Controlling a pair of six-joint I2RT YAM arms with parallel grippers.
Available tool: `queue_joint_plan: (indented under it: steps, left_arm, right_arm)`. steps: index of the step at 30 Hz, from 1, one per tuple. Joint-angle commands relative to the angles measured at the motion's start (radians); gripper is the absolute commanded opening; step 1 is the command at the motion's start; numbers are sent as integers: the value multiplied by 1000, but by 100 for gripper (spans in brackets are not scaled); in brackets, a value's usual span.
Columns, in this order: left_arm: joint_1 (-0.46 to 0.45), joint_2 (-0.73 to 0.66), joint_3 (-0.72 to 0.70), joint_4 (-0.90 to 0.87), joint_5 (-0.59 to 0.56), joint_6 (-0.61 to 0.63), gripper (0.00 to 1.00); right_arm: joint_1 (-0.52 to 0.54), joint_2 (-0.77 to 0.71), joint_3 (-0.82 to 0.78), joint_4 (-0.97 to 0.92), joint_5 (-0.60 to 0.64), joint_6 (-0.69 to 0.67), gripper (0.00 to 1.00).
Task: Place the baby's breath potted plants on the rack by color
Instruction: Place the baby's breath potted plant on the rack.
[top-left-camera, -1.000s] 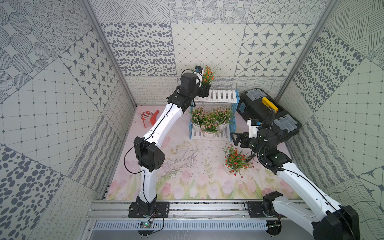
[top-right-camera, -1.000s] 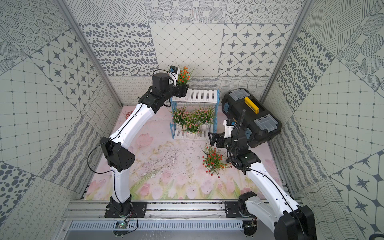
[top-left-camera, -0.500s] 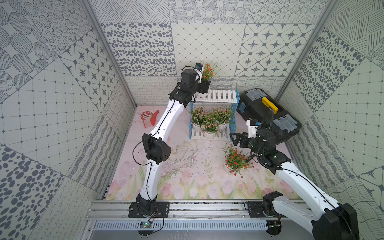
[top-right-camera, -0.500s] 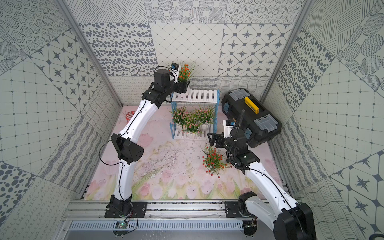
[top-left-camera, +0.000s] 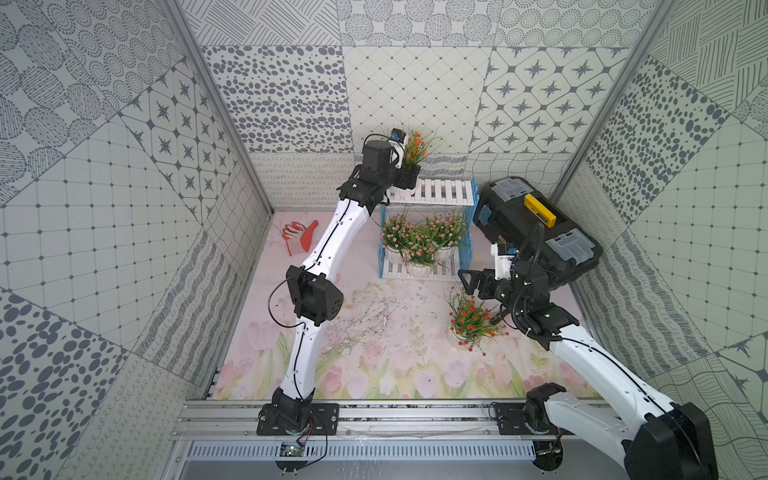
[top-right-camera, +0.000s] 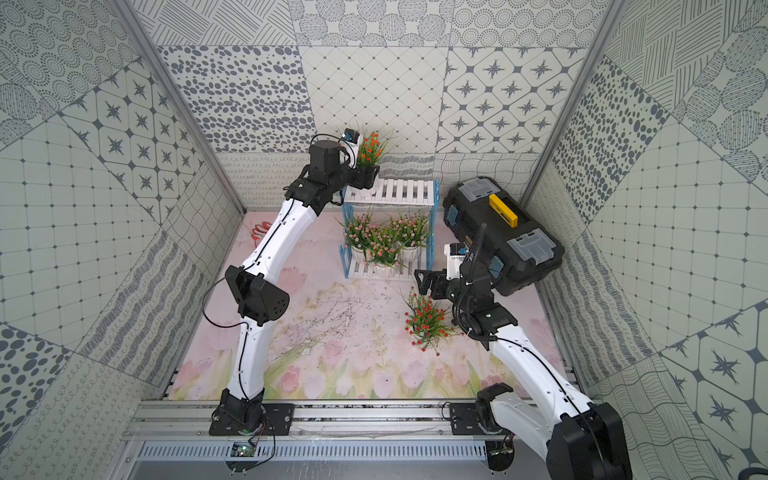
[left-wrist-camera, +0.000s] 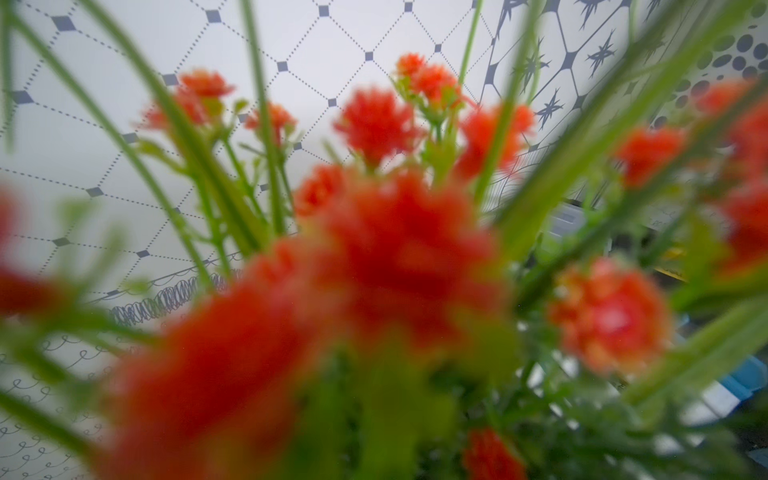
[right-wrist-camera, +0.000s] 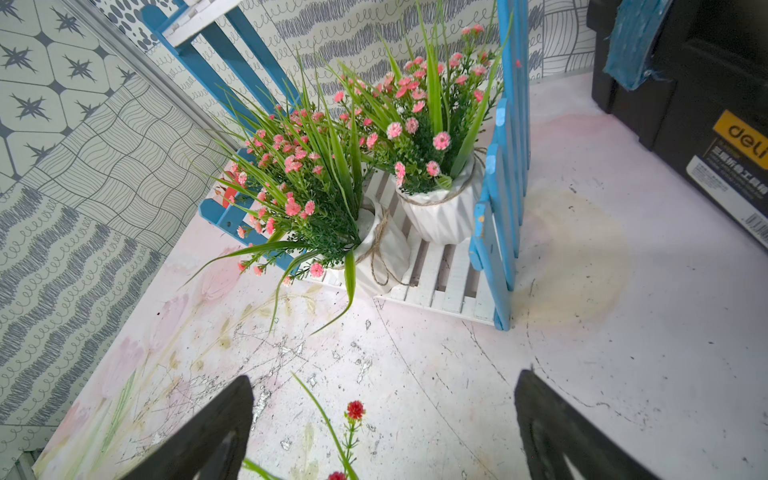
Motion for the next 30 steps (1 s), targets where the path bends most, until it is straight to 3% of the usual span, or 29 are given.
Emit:
queue_joint_plan:
  steps: [1, 18, 24, 30]
  left_arm:
    - [5, 5, 23, 58, 28, 28, 96]
    - [7, -24, 43, -46, 51, 63, 99]
    - [8, -190, -261, 173, 50, 74, 99]
    - [14, -308, -417, 261, 71, 55, 99]
  right_arm:
    - [-2, 5, -13, 50, -10, 5, 98]
    - [-2, -15, -30, 50, -24, 3, 98]
    - [-2, -34, -43, 55, -29, 1, 98]
    - [-2, -55, -39, 30, -11, -15, 98]
